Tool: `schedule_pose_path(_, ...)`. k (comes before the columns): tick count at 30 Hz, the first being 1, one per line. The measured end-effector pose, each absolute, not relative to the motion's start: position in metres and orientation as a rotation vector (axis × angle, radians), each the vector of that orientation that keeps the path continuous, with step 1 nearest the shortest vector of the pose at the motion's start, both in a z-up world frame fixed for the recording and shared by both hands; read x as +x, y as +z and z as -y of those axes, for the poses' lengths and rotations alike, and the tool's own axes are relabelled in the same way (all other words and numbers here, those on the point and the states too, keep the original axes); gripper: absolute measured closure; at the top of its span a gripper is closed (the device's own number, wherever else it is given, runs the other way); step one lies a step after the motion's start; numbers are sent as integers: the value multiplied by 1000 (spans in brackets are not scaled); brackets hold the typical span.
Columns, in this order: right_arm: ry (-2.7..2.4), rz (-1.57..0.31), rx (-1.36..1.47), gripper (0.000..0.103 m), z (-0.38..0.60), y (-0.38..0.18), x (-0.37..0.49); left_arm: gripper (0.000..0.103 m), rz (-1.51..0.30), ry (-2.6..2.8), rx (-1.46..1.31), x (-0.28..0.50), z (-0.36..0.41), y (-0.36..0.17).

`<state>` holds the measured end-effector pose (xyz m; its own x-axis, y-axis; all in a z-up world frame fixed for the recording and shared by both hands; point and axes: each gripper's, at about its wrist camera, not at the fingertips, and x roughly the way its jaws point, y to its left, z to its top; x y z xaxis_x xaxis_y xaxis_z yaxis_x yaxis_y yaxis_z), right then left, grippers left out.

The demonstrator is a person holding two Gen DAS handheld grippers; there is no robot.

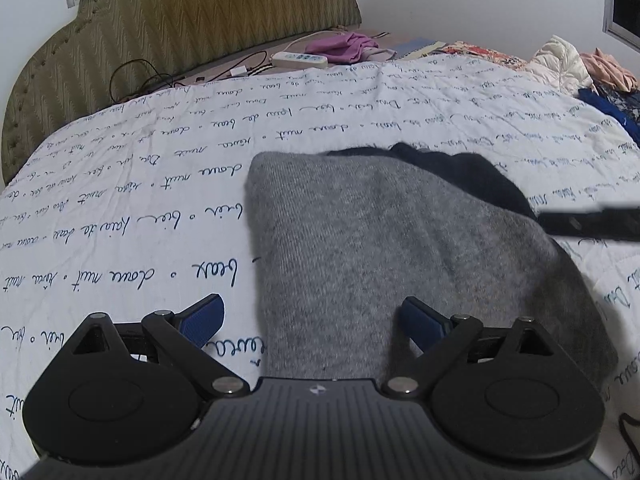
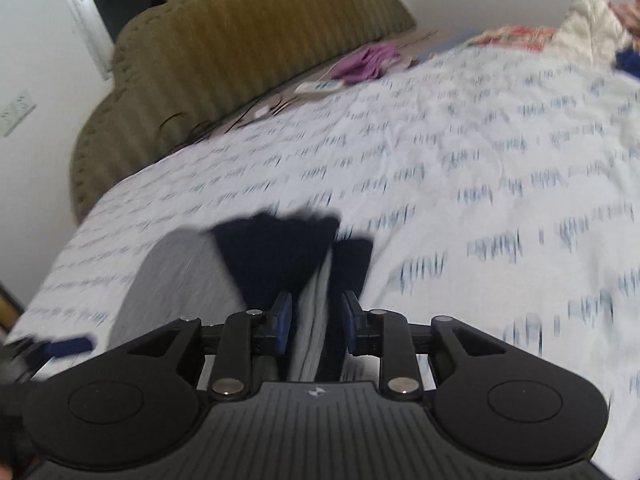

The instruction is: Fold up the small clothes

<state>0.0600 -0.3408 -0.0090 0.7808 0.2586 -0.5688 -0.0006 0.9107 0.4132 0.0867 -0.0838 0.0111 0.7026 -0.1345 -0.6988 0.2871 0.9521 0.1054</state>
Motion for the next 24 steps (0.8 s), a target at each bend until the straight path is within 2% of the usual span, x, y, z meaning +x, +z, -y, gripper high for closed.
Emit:
schedule_pose_path(5, 222, -707, 501, 77, 347, -22, 21, 1, -754, -215, 236, 81, 78, 3)
schedule_pose_path(9, 195, -773, 456, 77, 341, -40, 12, 2, -771, -211, 221, 76, 72, 1)
schedule_pose_path(17, 203, -701, 564, 74, 347, -27, -10, 2, -783, -198, 194, 69, 63, 1)
schedule_pose_path(19, 219, -666, 604, 72, 351, -24, -18, 2, -782, -195, 196, 68, 63, 1)
schedule_pose_path(21, 224, -668, 594, 61, 351, -25, -20, 2, -786, -192, 194, 68, 63, 1)
schedule_pose_path(24, 234, -727, 577, 60, 344, -35, -15, 2, -787, -188, 192, 66, 62, 1)
